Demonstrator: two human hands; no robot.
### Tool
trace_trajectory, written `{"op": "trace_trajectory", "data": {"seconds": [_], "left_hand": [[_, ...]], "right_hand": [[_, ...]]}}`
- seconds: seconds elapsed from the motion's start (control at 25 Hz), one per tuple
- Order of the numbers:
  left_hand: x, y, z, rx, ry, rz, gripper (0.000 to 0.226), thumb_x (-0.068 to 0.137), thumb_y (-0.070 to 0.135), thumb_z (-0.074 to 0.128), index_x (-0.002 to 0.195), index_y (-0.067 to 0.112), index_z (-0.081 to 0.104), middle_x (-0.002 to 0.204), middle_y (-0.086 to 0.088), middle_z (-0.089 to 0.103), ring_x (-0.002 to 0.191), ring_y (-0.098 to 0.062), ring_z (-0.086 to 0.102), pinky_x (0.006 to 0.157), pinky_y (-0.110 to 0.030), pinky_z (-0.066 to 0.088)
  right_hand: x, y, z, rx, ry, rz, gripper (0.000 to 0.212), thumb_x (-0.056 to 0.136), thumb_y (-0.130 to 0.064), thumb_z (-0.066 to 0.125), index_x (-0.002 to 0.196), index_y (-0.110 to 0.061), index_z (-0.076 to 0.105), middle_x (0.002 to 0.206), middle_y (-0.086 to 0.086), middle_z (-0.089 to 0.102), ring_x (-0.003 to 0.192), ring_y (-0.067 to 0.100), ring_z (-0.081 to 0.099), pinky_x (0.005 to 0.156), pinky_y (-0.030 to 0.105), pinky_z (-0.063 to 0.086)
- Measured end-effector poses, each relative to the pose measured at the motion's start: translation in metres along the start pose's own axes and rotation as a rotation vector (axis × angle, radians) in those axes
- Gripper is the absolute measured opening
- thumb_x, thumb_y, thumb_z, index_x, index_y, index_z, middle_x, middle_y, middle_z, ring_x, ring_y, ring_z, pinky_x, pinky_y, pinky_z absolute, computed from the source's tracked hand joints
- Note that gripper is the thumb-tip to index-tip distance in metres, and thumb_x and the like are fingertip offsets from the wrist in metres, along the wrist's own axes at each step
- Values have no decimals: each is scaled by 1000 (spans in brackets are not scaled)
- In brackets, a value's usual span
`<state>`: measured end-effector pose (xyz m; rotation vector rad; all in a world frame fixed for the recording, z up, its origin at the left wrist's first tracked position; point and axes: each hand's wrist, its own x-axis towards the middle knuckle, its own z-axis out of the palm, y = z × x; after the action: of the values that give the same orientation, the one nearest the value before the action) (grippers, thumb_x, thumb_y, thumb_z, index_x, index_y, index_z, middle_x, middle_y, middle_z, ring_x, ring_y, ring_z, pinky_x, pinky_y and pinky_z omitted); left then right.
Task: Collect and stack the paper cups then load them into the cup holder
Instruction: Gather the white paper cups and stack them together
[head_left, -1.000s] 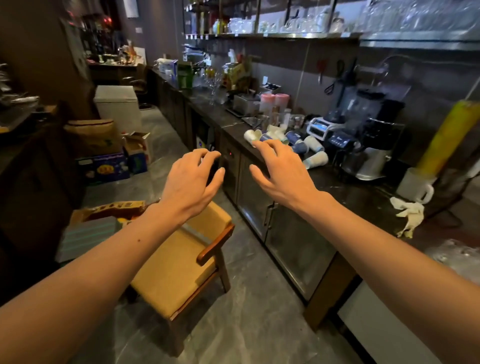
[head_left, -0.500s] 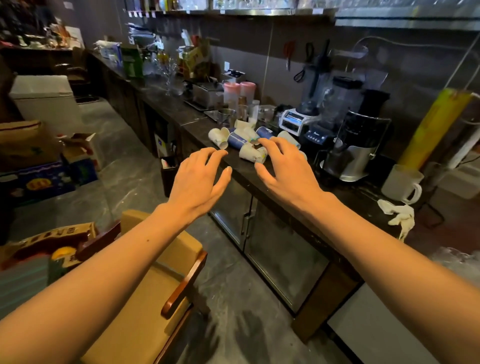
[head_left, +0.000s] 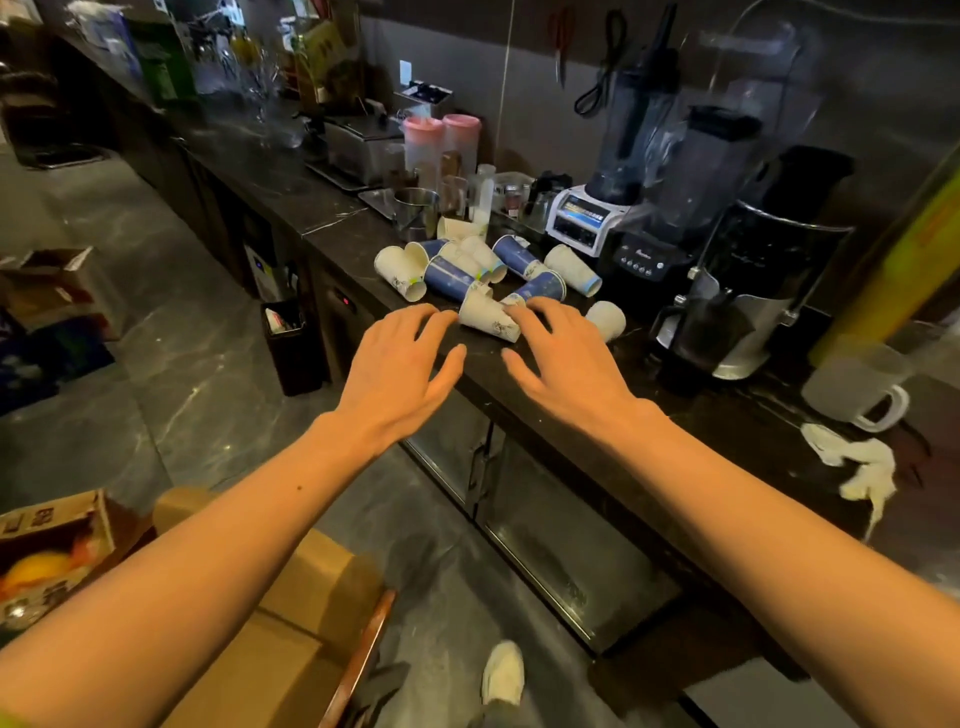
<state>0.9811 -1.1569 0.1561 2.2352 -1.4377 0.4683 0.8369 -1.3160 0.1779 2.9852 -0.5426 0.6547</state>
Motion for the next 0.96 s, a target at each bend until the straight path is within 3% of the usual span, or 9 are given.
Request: {"op": "trace_trajectory", "data": {"seconds": [0.6, 0.84, 0.96], "left_hand": [[214, -64, 201, -76, -243, 9, 53, 98, 52, 32, 136, 20, 49, 132, -7, 57, 118, -27, 55, 98, -42, 45], [281, -67, 270, -304, -351, 122, 50, 96, 45, 41, 133, 14, 53, 128, -10, 57, 111, -30, 57, 92, -41, 47], [308, -53, 299, -529, -479, 146, 45, 99, 40, 49, 139, 18, 47, 136, -7, 52, 119, -25, 54, 97, -37, 45]], "right_hand": [[158, 181, 141, -72, -203, 100, 52, 97, -44, 45, 143, -19, 43, 145, 13, 44, 133, 32, 41, 108, 46, 35], [179, 228, 194, -39, -250, 414, 54, 97, -44, 46, 144, -20, 41, 147, 11, 41, 133, 31, 40, 107, 44, 35], [182, 242, 208, 54, -217, 730, 54, 96, -43, 48, 144, -21, 40, 147, 9, 39, 134, 30, 38, 106, 44, 36]]}}
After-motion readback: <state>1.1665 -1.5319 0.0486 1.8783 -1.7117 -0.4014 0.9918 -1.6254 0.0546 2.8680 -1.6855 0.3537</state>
